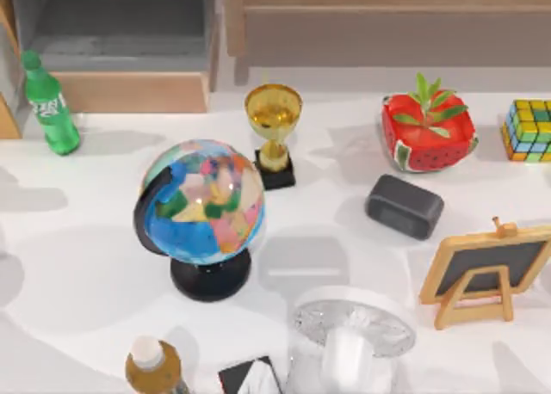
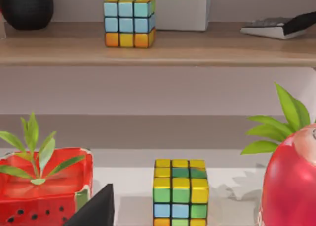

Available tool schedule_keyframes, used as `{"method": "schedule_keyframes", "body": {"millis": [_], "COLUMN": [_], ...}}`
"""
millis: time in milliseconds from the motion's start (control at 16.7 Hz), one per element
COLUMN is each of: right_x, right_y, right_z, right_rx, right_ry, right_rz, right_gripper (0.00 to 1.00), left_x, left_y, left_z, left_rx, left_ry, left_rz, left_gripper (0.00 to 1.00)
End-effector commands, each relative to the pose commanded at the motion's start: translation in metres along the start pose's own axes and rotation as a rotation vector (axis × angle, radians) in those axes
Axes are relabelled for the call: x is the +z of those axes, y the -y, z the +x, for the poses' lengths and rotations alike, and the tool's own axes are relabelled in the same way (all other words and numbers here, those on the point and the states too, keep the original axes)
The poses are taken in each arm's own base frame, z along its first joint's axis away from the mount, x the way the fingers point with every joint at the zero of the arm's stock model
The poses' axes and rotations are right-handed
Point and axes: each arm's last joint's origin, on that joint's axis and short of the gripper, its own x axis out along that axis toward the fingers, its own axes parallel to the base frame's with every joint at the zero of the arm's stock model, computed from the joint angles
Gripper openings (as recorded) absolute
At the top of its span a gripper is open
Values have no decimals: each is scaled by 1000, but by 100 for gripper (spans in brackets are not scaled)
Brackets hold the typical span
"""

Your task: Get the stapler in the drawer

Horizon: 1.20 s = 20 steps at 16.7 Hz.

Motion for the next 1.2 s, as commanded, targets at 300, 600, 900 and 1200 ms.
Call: {"method": "schedule_keyframes", "body": {"millis": [300,600,900,1200], "right_x": [0,0,0,0], "right_y": [0,0,0,0], "right_z": [0,0,0,0], "right_rx": [0,0,0,0], "right_ry": [0,0,0,0], "right_rz": [0,0,0,0], "right_gripper": [100,100,100,100], "left_x": [3,1,-1,2], "left_y": [1,4,-1,1], "left_z": [22,30,73,83], "left_rx": [-9,-19,-2,-12], "left_ry": [1,0,-5,-4], "left_rz": [-5,-8,-3,-7], "left_gripper": [0,0,0,0]}}
